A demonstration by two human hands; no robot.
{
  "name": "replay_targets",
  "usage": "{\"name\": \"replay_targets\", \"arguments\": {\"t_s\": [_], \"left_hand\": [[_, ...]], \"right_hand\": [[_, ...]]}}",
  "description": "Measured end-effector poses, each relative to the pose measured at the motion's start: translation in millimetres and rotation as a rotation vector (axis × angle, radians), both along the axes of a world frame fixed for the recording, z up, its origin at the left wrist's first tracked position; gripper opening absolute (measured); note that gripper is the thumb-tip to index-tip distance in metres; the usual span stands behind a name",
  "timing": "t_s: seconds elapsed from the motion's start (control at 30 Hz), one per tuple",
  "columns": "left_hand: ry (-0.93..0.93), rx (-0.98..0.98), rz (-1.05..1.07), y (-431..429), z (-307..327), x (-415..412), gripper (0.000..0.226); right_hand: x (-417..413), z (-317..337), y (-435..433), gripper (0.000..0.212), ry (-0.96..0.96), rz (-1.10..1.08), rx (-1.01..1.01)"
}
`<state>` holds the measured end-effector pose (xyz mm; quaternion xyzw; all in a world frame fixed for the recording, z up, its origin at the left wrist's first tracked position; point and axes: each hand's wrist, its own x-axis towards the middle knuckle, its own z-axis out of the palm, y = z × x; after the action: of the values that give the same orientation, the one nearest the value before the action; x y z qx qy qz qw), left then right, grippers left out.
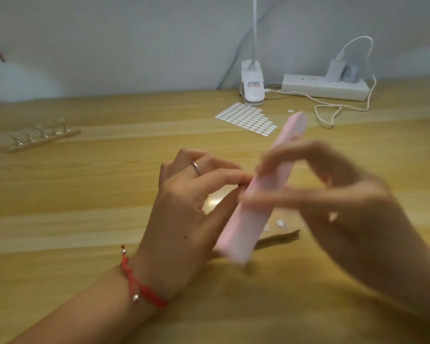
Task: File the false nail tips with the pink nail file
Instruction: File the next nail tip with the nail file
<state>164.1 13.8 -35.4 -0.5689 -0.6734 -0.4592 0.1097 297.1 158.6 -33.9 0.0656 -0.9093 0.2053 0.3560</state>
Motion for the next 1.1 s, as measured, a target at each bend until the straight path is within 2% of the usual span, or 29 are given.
{"name": "replay_targets", "arguments": {"t_s": [0.1,0.23,0.33,0.4,0.5,0.6,0.67,0.73,0.8,0.97,1.03,1.1], "left_hand": [[0.009,0.006,0.030,0,1,1,0.015],[-0.027,0.019,0.004,-1,-2,-1,0.010],[-0.139,0.076,0.014,1,-1,-1,0.008],[-0.250,0.087,-0.012,1,-1,0,0.008],[-0.439,0.055,-0.032,1,-2,-2,0.008],[-0.550,0.001,-0.060,4,-4,-4,0.015],[-0.576,-0.026,-0.054,4,-5,-5,0.015],[-0.600,-0.035,-0.059,4,-5,-5,0.015],[-0.613,-0.039,-0.079,4,-5,-4,0.014],[-0.555,-0.061,-0.113,3,-4,-2,0.016],[-0.579,-0.033,-0.112,3,-4,-2,0.015],[-0.648,0.005,-0.121,3,-4,-1,0.027]], "right_hand": [[-2,3,8,0.060,0.003,-0.094,-0.092],[-2,-3,-13,0.045,0.029,0.052,0.045],[-7,8,30,0.049,0.043,-0.198,-0.070],[-2,13,62,0.051,0.030,-0.385,-0.061],[5,9,84,0.055,-0.214,-0.542,0.003],[3,-2,84,0.049,-0.452,-0.644,0.165],[2,-1,76,0.044,-0.380,-0.575,0.120],[1,7,59,0.036,-0.184,-0.381,-0.031],[1,11,37,0.034,-0.070,-0.166,-0.132],[0,6,6,0.045,-0.158,0.050,-0.289],[-2,5,5,0.042,-0.195,0.089,-0.367],[-4,4,6,0.036,-0.193,0.101,-0.417]]}}
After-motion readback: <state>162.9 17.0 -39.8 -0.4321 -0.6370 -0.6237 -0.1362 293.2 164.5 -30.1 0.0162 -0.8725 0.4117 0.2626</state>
